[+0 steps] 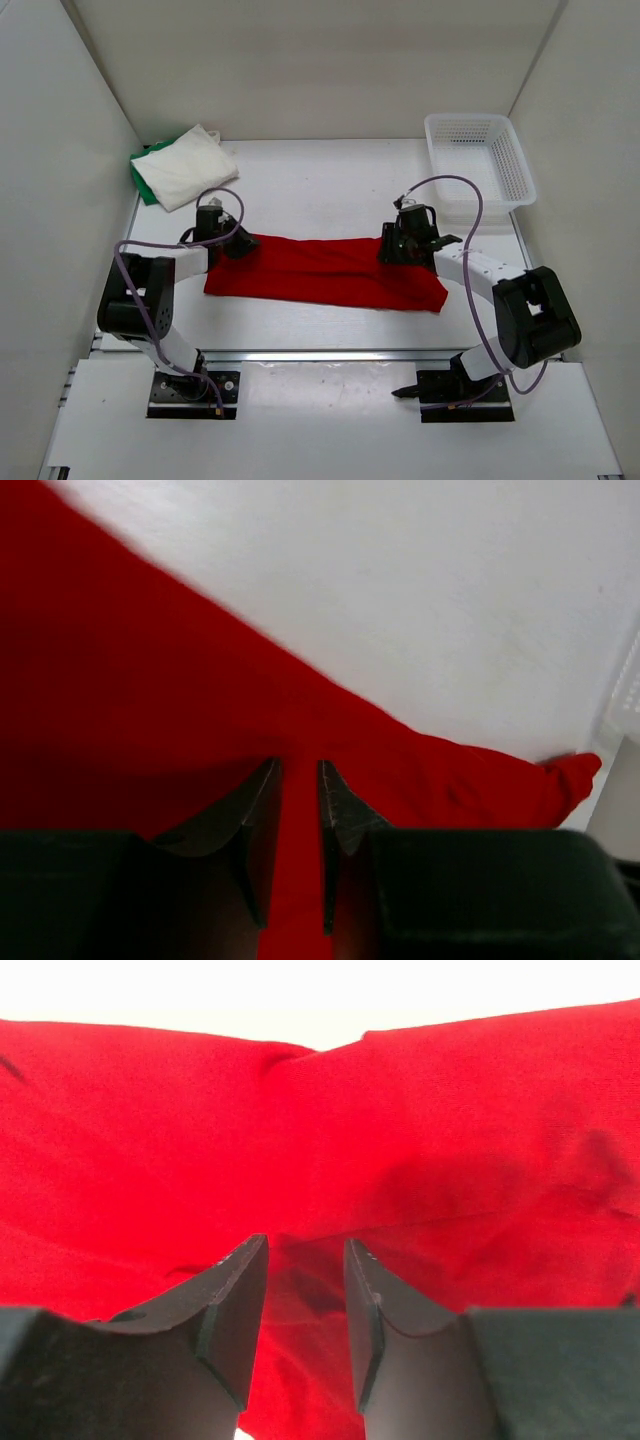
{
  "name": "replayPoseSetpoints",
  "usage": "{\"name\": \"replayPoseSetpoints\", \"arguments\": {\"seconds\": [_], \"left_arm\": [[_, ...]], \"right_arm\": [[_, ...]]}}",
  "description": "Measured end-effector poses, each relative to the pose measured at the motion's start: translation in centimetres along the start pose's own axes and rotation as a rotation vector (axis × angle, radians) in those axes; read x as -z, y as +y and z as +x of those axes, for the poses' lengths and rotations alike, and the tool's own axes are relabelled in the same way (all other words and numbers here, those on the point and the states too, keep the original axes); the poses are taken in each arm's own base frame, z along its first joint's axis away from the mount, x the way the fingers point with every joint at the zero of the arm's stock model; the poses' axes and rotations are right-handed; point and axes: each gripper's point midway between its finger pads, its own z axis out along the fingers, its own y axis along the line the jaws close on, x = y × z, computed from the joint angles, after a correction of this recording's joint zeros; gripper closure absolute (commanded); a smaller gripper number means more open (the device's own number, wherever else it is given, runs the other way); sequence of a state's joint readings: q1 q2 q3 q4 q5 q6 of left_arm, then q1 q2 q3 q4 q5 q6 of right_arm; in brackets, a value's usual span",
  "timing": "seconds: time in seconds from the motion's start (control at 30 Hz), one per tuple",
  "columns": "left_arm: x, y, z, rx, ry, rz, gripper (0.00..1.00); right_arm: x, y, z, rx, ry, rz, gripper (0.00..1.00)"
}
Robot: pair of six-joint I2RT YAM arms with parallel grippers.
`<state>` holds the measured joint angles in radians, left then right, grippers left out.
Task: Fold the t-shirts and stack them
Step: Fold the other side of the tshirt into a rectangle
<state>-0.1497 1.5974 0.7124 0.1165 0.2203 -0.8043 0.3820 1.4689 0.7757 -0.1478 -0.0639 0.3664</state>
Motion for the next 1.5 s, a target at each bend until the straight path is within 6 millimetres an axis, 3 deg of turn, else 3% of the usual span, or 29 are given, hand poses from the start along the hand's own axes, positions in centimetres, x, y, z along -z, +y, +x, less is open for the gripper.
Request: {"name": "replayPoseSetpoints", "arguments": {"seconds": [0.03,0.1,0.23,0.4,0.57,0.7,0.77,0.9,1.0,1.07,1.17,1.23,1.3,1.4,1.47,1.5], "left_arm": [[-0.1,1.3,0.2,0.037,0.012,-0.019,0.7],[-0.1,3.6,0.4,0.103,0.023,-0.053,0.68],[0.1,3.8,-0.2,0.141,0.014,-0.038,0.69],[-0.1,4.4,-0.8,0.172,0.01,-0.038,0.7],[-0.4,4.2,-1.4,0.188,0.007,-0.028,0.7],[-0.4,3.7,-2.1,0.188,-0.005,-0.016,0.7],[-0.4,3.3,-2.5,0.185,-0.012,-0.01,0.7],[-0.2,1.9,-3.6,0.167,-0.036,0.019,0.69],[0.1,0.1,-3.8,0.135,-0.048,0.051,0.69],[0.0,-1.8,-3.0,0.092,-0.036,0.079,0.68],[-0.4,-5.3,0.5,-0.011,0.024,0.125,0.68],[-0.4,-8.0,3.6,-0.092,0.08,0.172,0.68],[-0.3,-9.7,6.1,-0.145,0.125,0.214,0.68],[-0.3,-9.3,7.2,-0.139,0.145,0.228,0.69],[-0.6,-6.9,6.8,-0.07,0.143,0.207,0.7],[-0.7,-5.1,6.4,-0.018,0.142,0.187,0.71]], "right_arm": [[0.0,0.3,0.1,0.006,0.001,-0.006,0.68],[0.0,0.9,0.5,0.018,0.01,-0.022,0.86],[0.1,1.2,2.0,0.028,0.045,-0.042,1.0],[1.5,1.6,4.2,0.044,0.084,-0.048,1.0],[3.6,4.3,6.1,0.079,0.099,-0.116,0.99],[4.1,5.6,8.3,0.067,0.154,-0.161,0.89],[4.4,6.0,9.0,0.059,0.182,-0.173,0.78],[5.4,6.7,8.0,0.057,0.168,-0.191,0.72],[6.0,6.5,5.4,0.023,0.095,-0.211,0.79],[6.0,4.8,3.3,-0.032,0.033,-0.181,0.92],[5.1,1.6,0.7,-0.126,-0.047,-0.121,0.99],[4.2,0.5,0.7,-0.153,-0.044,-0.094,0.99],[3.2,0.7,2.1,-0.142,-0.004,-0.09,1.0],[2.2,1.6,5.9,-0.116,0.074,-0.11,1.0],[2.1,1.7,9.0,-0.114,0.136,-0.115,1.0],[2.2,2.1,9.5,-0.119,0.134,-0.135,1.0]]}}
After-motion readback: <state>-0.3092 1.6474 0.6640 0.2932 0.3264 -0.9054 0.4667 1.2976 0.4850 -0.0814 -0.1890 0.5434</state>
